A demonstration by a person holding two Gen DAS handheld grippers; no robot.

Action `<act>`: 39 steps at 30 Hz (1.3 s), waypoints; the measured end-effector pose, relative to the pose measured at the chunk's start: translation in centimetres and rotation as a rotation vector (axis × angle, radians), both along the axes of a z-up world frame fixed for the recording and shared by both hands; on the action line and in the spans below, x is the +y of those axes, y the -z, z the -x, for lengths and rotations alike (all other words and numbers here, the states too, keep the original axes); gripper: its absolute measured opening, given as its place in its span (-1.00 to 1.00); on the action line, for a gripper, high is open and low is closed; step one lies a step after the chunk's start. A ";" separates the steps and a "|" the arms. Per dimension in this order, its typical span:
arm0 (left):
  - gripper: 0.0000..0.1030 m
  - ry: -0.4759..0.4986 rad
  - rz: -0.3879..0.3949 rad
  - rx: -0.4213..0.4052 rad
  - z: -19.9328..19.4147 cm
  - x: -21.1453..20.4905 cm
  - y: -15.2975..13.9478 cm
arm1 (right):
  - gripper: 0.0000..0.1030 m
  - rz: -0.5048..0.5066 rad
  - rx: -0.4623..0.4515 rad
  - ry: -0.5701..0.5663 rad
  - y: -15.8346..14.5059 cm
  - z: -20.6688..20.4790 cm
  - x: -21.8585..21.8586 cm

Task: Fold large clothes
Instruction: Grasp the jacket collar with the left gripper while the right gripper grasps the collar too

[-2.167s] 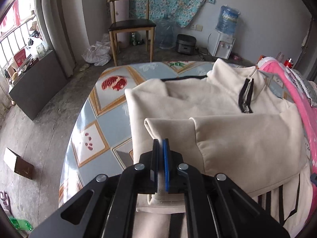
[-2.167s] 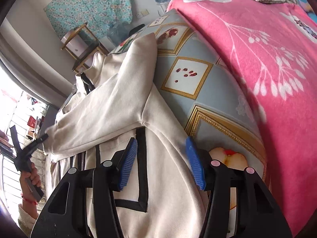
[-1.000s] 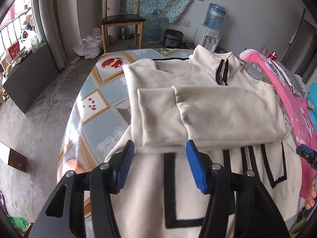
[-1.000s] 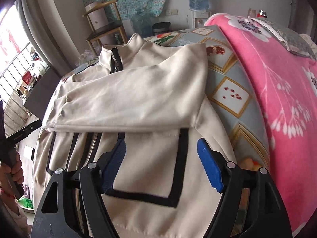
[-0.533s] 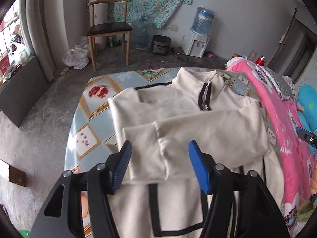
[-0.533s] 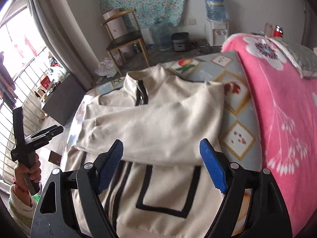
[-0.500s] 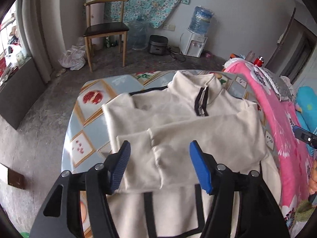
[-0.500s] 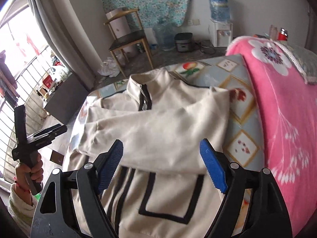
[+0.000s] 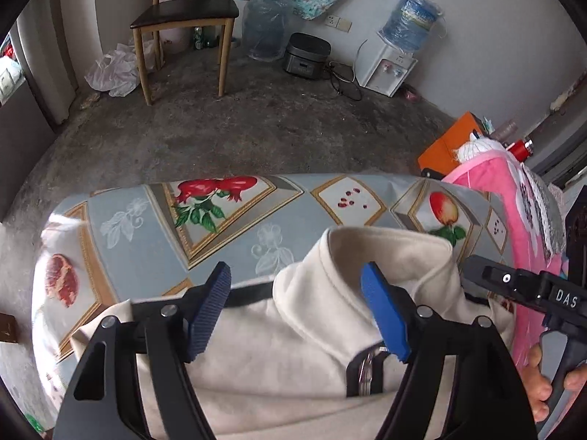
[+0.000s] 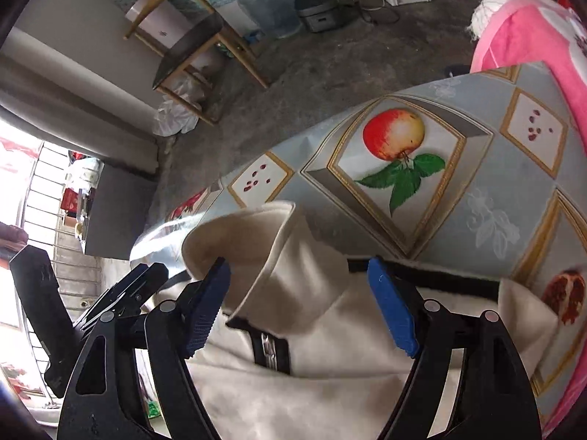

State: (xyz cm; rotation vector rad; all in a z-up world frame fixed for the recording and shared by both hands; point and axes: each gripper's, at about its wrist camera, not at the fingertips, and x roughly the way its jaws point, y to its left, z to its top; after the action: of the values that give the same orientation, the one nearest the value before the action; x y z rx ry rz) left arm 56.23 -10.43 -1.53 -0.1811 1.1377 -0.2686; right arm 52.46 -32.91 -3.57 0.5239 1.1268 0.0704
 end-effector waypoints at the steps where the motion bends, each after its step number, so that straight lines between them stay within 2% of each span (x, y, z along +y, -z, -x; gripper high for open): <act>1: 0.40 -0.011 0.013 0.012 -0.9 0.0 0.7 | 0.44 0.006 0.010 -0.008 0.3 -0.8 0.1; 4: 0.36 -0.031 -0.008 0.059 -2.9 -0.3 2.5 | 0.44 -0.001 0.080 -0.040 2.0 -3.1 0.4; 5: 0.23 -0.031 -0.017 0.071 -3.4 -0.6 3.0 | 0.37 0.009 0.112 -0.045 2.6 -3.8 0.5; 6: -0.07 -0.028 -0.016 0.083 -3.7 -0.8 3.4 | 0.29 0.023 0.132 -0.048 3.0 -4.0 0.7; 7: -0.31 -0.029 -0.007 0.093 -3.8 -0.9 3.6 | 0.02 0.038 0.136 -0.058 3.2 -4.2 0.8; 8: -0.42 -0.023 0.011 0.094 -3.9 -1.1 3.6 | -0.23 0.050 0.131 -0.063 3.0 -4.1 0.9; 9: -0.65 -0.007 0.012 0.085 -3.7 -1.4 3.4 | -0.31 0.049 0.115 -0.074 2.7 -3.7 1.0; 10: -0.85 0.015 0.004 0.068 -3.5 -1.6 3.1 | -0.53 0.055 0.098 -0.093 2.3 -3.3 1.1; 11: -0.85 0.045 -0.016 0.040 -3.1 -2.0 2.6 | -0.62 0.076 0.080 -0.105 1.7 -2.7 1.2; 13: -0.90 0.099 -0.073 -0.022 -2.1 -2.8 1.3 | -0.68 0.106 0.031 -0.136 0.3 -1.0 1.7; 17: -0.91 0.202 -0.068 -0.120 1.7 -2.3 -2.4 | -0.69 0.180 -0.061 -0.235 -2.8 3.7 2.6; 22: -0.91 0.368 -0.116 -0.212 10.1 -0.7 -5.8 | -0.70 0.336 -0.140 -0.390 -4.2 12.0 4.9; 24: -0.91 0.413 -0.133 -0.219 13.6 -0.2 -5.6 | -0.71 0.386 -0.151 -0.408 -3.2 14.6 5.5; 27: -0.88 0.466 -0.119 -0.176 17.9 0.6 -3.5 | -0.70 0.459 -0.152 -0.435 -0.7 17.0 6.5; 31: -0.88 0.475 -0.027 -0.133 22.5 2.2 -1.4 | -0.68 0.522 -0.113 -0.423 2.8 19.0 6.9; 33: -0.88 0.459 0.043 -0.133 23.7 3.3 -1.4 | -0.51 0.521 -0.110 -0.410 3.5 19.7 6.9; 34: -0.88 0.453 0.067 -0.145 24.0 3.8 -1.6 | -0.25 0.504 -0.106 -0.400 3.6 20.1 6.7; 35: -0.88 0.445 0.087 -0.165 24.2 4.1 -2.1 | -0.12 0.478 -0.106 -0.391 3.5 20.6 6.3; 37: -0.88 0.421 0.087 -0.205 23.8 4.3 -3.0 | -0.11 0.423 -0.113 -0.375 2.8 21.5 5.5; 39: -0.88 0.379 0.082 -0.241 22.5 4.0 -3.9 | 0.03 0.323 -0.136 -0.333 1.4 22.5 3.9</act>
State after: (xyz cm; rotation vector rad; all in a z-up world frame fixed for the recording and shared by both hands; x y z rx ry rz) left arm 33.76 -6.38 2.41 -0.0023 0.9159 -0.6574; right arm 29.97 -28.96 -4.98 0.0405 1.0568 0.2061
